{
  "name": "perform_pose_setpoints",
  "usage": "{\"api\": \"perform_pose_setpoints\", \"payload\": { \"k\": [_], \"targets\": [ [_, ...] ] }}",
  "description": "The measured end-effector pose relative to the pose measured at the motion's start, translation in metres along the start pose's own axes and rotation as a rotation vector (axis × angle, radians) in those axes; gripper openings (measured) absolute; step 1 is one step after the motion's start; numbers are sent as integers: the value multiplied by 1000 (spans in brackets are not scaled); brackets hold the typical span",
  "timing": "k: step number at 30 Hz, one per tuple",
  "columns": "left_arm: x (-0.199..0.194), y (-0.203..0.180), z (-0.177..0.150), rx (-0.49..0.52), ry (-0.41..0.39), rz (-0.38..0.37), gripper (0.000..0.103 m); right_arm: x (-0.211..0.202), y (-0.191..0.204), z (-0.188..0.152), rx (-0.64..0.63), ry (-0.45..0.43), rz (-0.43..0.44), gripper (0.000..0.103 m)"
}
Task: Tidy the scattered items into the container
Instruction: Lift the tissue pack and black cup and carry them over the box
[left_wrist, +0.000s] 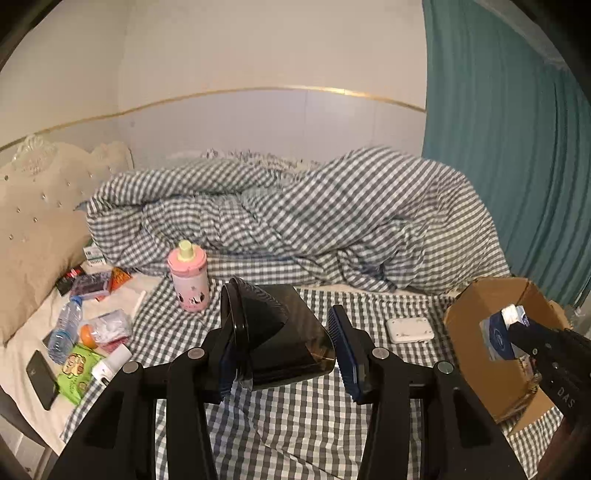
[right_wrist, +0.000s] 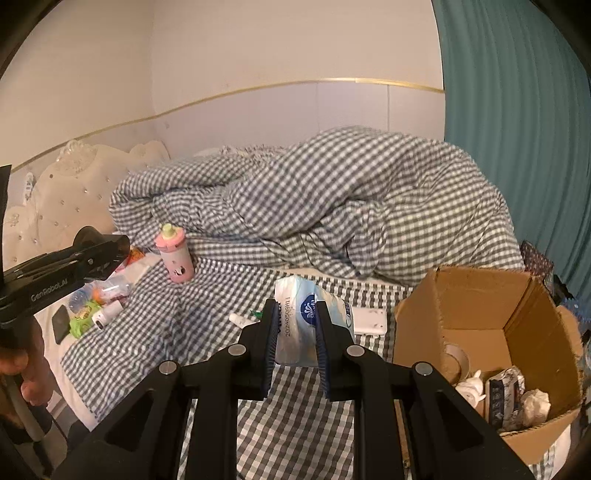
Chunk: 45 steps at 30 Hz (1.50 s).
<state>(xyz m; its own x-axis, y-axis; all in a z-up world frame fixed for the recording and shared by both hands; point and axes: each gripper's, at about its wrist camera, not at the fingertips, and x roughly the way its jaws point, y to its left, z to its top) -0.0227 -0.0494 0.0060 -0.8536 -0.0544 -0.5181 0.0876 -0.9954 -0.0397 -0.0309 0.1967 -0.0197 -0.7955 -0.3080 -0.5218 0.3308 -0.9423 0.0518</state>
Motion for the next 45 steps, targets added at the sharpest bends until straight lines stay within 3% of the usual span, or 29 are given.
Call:
{"api": "perform_pose_setpoints", "payload": {
  "k": [10,18,27,45],
  "targets": [
    [-56,-20,0,34,-83,-4,47,-53,-1,7,-7,-78,-1,18],
    [-77,-30,-6,14,-94,-54,47,-82,-8,4,-3,-110,-28,18],
    [-87,-61,-6,49,-119,-94,47,-106,-17,2,-14,-148,-77,18],
    [-73,-156,-4,128,-101,-259,47,-140,-93,-13,50,-147,-217,18]
  ]
}}
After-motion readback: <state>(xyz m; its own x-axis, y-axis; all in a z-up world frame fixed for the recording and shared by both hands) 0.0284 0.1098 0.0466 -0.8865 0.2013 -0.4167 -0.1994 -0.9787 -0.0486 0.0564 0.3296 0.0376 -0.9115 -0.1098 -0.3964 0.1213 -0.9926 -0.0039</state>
